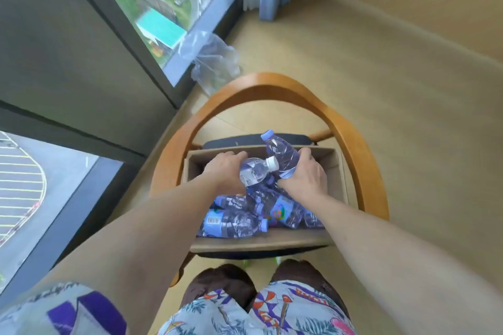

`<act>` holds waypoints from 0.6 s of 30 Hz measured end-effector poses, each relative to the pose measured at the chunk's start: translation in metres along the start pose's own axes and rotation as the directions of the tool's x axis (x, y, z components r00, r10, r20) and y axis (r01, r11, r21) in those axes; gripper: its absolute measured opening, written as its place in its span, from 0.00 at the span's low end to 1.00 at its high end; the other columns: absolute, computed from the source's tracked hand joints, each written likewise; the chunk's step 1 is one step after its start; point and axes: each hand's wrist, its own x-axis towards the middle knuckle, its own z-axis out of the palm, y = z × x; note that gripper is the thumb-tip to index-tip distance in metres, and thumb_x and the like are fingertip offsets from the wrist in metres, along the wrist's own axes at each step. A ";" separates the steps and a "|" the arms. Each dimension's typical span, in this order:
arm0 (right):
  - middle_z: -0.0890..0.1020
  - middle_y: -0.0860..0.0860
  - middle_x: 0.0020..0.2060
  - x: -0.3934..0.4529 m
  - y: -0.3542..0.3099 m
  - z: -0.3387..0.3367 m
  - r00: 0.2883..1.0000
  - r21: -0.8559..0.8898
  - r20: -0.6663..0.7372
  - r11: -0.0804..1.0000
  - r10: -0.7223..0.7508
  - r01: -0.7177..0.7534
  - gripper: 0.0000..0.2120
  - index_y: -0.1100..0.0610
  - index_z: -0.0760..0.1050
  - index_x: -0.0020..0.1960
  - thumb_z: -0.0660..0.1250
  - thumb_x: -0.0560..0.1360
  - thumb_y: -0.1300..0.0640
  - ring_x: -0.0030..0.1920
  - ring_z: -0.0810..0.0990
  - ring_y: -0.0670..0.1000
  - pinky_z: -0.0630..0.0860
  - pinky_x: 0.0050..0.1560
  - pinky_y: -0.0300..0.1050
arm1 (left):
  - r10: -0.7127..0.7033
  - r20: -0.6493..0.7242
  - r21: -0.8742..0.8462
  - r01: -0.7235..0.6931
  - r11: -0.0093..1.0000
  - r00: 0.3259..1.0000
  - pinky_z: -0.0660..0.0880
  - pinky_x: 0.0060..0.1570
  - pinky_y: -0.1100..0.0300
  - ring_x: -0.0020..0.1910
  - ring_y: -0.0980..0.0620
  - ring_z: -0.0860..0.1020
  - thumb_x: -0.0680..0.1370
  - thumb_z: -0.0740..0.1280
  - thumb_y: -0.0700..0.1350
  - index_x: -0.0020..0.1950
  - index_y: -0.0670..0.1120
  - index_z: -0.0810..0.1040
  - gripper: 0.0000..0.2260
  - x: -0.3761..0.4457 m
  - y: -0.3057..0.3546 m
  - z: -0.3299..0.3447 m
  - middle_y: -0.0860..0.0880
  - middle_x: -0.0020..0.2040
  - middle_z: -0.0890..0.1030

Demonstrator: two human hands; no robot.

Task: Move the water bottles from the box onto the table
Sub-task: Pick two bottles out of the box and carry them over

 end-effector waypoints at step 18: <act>0.78 0.50 0.48 -0.012 -0.140 -0.110 0.835 0.257 -0.036 0.802 -0.549 0.539 0.34 0.49 0.65 0.56 0.78 0.57 0.44 0.50 0.79 0.56 0.72 0.49 0.46 | -0.647 -0.459 -0.676 0.233 0.699 0.609 0.79 0.38 0.54 0.40 0.52 0.78 0.56 0.75 0.54 0.48 0.49 0.74 0.24 -0.158 0.027 -0.090 0.51 0.42 0.80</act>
